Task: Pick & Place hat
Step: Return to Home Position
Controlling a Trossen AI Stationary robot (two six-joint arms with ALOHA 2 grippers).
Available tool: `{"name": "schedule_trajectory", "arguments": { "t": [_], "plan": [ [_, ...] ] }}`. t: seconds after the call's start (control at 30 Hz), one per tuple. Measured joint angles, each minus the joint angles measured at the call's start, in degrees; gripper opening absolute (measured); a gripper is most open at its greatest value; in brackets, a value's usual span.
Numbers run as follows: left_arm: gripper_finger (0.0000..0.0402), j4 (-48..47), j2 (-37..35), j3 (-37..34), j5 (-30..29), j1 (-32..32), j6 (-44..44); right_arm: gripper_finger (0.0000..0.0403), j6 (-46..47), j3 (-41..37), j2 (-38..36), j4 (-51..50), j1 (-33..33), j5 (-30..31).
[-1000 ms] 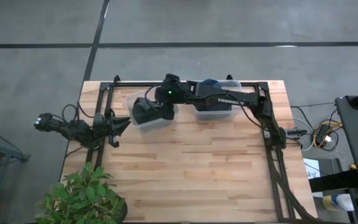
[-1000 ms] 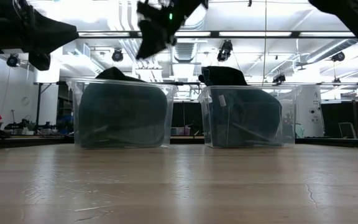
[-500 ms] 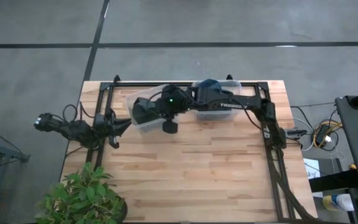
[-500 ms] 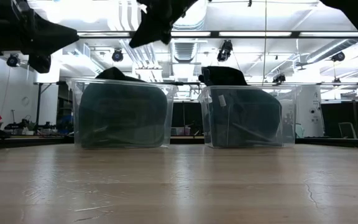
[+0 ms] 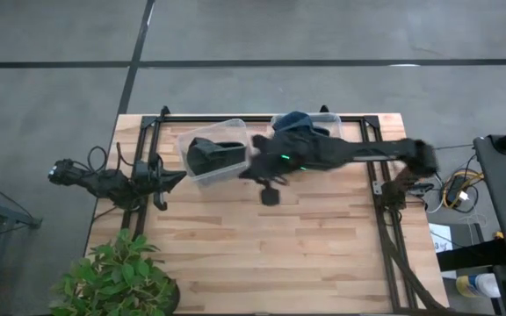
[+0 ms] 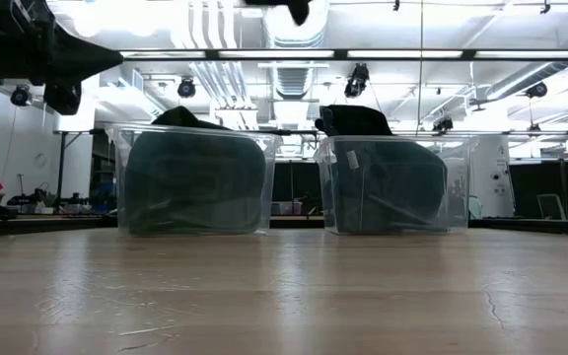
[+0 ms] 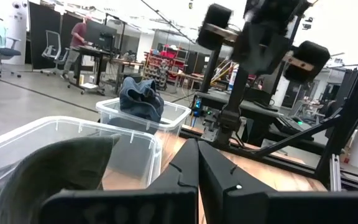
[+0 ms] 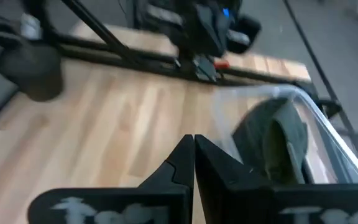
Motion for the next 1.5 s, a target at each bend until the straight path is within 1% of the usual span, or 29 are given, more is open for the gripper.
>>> {"name": "schedule_trajectory", "arguments": {
  "t": [0.13,0.27,0.47,0.53,0.6,0.67,0.73,0.8,0.93,1.07,1.27,1.5],
  "plan": [
    [0.0,-0.34,-0.02,-0.08,0.0,-0.04,-0.21,0.0007,0.44,-16.65,-11.62,12.24,2.56,-0.02],
    [0.0,-0.29,-0.02,-0.1,-0.75,-0.04,-0.11,0.0008,2.15,-30.3,-21.84,21.33,3.95,1.19],
    [0.0,0.05,-0.02,-0.12,-1.07,-0.02,0.0,0.0008,2.56,-46.74,-36.99,26.05,4.25,1.48],
    [0.0,0.07,-0.02,-0.12,-1.09,-0.02,0.41,0.0008,2.65,-51.17,-41.95,26.36,4.15,3.78],
    [0.0,0.07,-0.02,-0.15,-1.09,-0.02,1.69,0.0008,4.81,-54.83,-47.0,26.95,4.12,7.99],
    [0.0,0.02,-0.02,-0.15,-1.09,-0.02,2.18,0.0008,8.95,-58.37,-51.51,26.65,4.09,11.4],
    [0.0,-0.36,-0.02,-0.15,-1.09,-0.02,2.26,0.0008,12.17,-61.44,-55.59,26.43,4.09,13.38],
    [0.0,-0.68,-0.02,-0.15,-1.07,-0.02,2.18,0.0008,11.89,-64.36,-59.66,26.69,4.11,12.96],
    [0.0,-0.71,-0.04,-0.4,-0.95,0.0,0.46,0.0008,7.34,-69.72,-65.64,26.4,4.09,10.27],
    [0.0,-1.35,-0.04,-1.39,-0.07,0.0,0.02,0.0009,5.87,-73.97,-70.76,26.76,4.09,10.05],
    [0.0,-1.82,-0.06,-3.1,-0.09,0.0,-1.24,0.0009,5.49,-79.9,-76.63,26.42,4.09,9.56],
    [0.0,-1.27,-0.06,-4.44,-0.11,0.0,-0.11,0.0009,5.52,-84.99,-82.18,26.5,4.09,6.5]
  ]
}}
